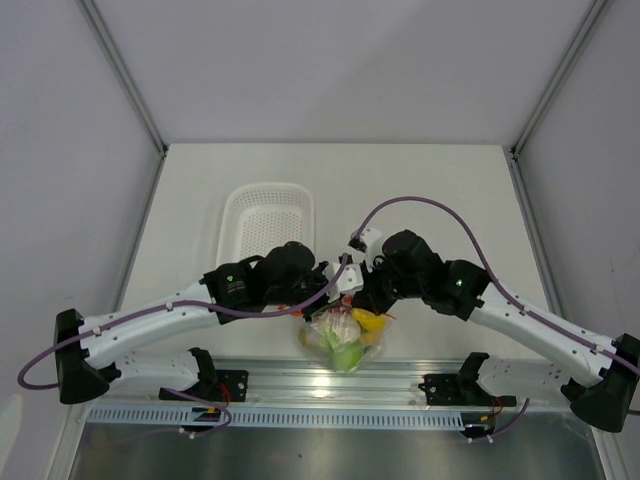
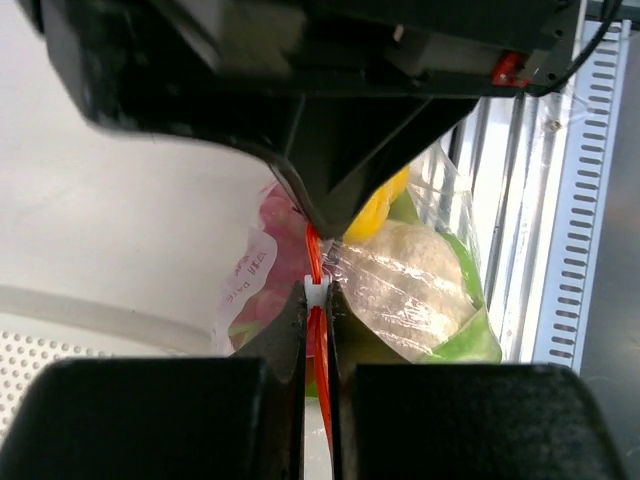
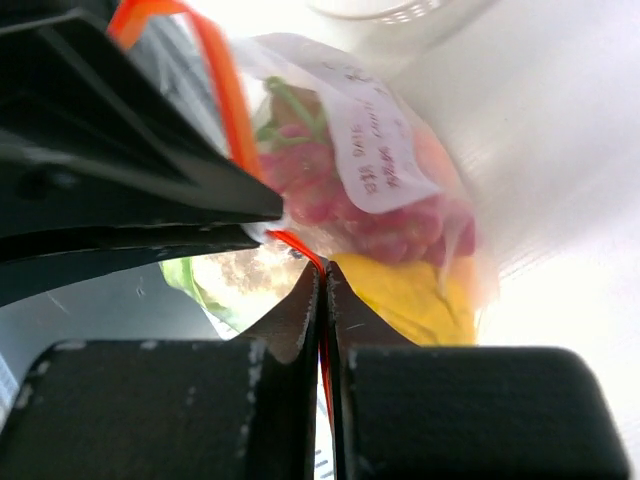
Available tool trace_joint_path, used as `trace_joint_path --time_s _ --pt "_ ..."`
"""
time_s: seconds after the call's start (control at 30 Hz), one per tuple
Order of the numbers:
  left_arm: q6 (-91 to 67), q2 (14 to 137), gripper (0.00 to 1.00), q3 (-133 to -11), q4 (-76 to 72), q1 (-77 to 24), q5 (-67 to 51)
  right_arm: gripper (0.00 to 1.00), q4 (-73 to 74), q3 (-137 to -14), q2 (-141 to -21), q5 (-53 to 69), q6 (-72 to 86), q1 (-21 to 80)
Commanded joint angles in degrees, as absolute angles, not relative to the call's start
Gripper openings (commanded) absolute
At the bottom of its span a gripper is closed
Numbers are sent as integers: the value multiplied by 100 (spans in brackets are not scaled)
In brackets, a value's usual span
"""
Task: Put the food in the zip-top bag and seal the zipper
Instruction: Zip the zipper food storage bag at the center of the board.
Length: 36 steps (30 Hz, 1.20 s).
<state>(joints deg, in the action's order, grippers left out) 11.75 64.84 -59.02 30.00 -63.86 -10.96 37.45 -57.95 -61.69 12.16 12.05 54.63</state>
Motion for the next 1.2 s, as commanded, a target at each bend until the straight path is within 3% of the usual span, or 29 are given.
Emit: trace_joint_path --time_s 0.0,0.3,0.8,0.97,1.17 --pt "941 5977 0 -5889 3076 -6381 -844 0 4158 -5520 -6082 360 1538 5063" --pt "914 5643 1 -5828 3472 -6381 -440 0 3578 -4905 -6003 1097 1775 4404" --pt "379 5748 1 -5871 3489 -6381 -36 0 3823 -5177 -6091 1204 2074 4114" --pt "44 5827 0 -6064 3507 -6390 80 0 3928 -5185 -6397 661 2765 3762" --pt "-605 6038 1 -6135 3183 -6398 -140 0 4210 -5405 -6811 -1034 3611 4139"
